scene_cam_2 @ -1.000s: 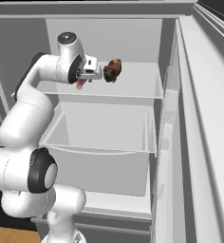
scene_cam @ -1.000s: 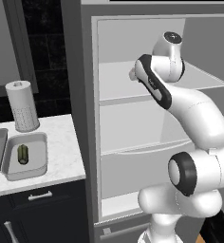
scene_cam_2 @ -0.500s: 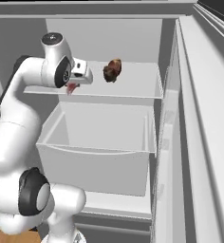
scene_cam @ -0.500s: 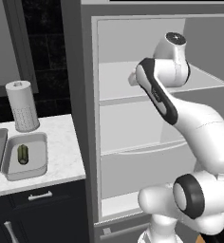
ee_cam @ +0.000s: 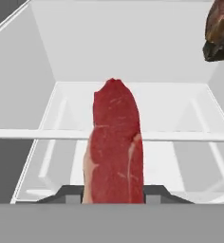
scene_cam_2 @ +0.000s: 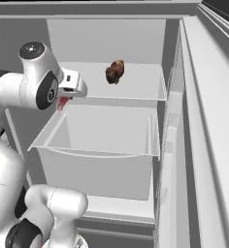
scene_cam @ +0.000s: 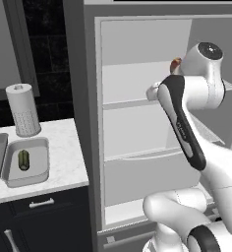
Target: Place one cucumber and one steak in each tupperware on the nearby counter, to pack two identical lunches.
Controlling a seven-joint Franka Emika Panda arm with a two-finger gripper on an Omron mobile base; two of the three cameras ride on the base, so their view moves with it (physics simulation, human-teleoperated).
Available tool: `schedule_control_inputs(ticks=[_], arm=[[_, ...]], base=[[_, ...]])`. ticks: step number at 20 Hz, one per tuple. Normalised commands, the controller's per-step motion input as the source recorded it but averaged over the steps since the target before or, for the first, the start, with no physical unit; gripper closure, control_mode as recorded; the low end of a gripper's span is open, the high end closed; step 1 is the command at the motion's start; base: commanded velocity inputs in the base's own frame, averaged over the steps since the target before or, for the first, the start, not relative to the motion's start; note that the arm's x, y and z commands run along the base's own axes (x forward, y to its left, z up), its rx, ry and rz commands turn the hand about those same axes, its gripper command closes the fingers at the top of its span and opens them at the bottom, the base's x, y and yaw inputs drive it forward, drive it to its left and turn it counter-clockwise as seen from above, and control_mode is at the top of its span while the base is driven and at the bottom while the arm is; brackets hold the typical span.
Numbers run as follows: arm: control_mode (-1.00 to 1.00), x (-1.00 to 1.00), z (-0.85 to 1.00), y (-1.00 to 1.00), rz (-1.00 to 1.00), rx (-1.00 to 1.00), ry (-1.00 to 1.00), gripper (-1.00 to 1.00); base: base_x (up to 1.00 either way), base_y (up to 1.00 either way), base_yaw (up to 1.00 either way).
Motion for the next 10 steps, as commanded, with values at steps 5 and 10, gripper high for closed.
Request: schedule_control_inputs(ticks=[5, 10], arm=[[-1.0, -1.0, -0.06, -0.1, 0.0, 0.0, -0.01, 1.0], [-1.0, -1.0, -0.26, 0.0, 0.0, -0.02, -0.07, 1.0]], base=[[0.0, 0.0, 0.0], [0.0, 0.0, 0.0]])
